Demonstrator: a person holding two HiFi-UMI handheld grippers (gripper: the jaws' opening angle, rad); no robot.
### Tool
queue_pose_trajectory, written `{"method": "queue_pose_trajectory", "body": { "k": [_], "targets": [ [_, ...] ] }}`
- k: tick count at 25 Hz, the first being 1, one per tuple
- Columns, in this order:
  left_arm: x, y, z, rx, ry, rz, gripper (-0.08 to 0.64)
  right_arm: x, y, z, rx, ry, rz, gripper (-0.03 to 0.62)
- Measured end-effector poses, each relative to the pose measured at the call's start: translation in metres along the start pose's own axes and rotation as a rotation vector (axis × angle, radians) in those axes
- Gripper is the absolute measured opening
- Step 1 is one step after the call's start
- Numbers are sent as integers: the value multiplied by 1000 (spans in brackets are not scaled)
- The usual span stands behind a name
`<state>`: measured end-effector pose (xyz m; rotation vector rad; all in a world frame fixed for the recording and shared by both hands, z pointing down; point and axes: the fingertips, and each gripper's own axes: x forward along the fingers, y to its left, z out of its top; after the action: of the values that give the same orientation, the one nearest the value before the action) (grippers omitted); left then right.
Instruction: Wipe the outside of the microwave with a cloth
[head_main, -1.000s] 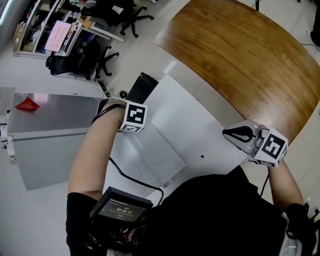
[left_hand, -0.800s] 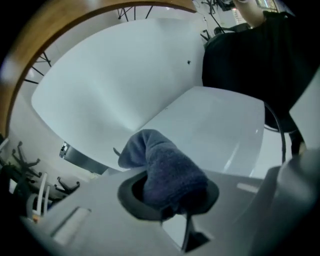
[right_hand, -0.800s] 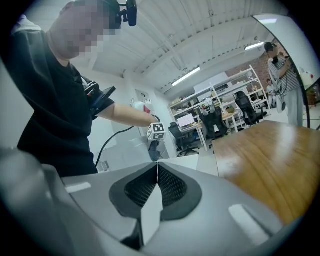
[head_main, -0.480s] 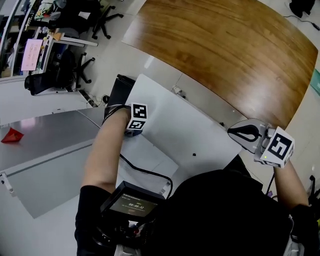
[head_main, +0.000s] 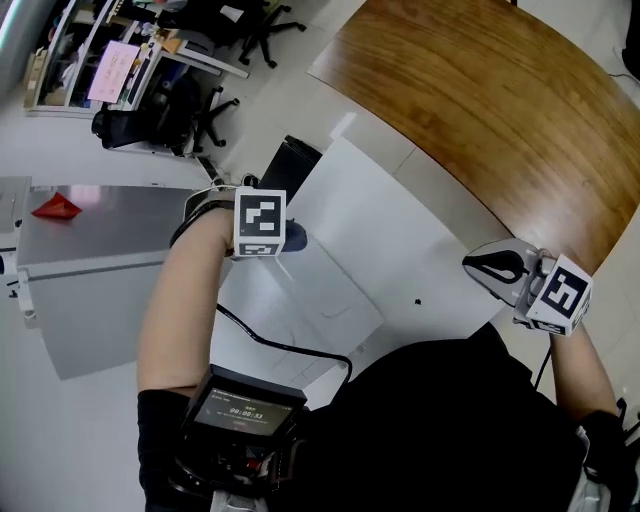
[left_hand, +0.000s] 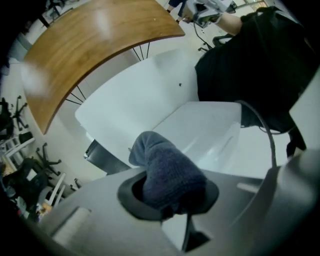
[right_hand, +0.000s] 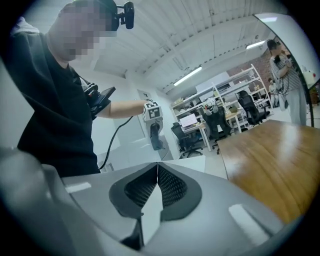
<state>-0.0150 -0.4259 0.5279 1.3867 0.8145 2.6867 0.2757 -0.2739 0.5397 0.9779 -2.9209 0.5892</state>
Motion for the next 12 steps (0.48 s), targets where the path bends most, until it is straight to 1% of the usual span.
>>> {"method": "queue_pose_trajectory", "body": {
  "k": [2,4,6,9,11,12],
  "targets": [
    [-14,-22,-16,-9,29,13,67,11,7,11,-25,-12,40,8],
    [-6,-38,-28,-16,80,-20,67,19,12,17,-41,-21,70,8],
    [8,-44,-34,-20,135,-60,67,23,13,15,-45,-20,85,8],
    [14,-36,-33,-16,205,-104,67,21,9,7,-32,-10,76,8],
    [19,-21,-19,-2,212,-127,67,16,4,0,-16,-3,53,8],
    [26,-14,-11,7,215,-152,67,13,1,-4,-6,1,41,8]
  ]
}}
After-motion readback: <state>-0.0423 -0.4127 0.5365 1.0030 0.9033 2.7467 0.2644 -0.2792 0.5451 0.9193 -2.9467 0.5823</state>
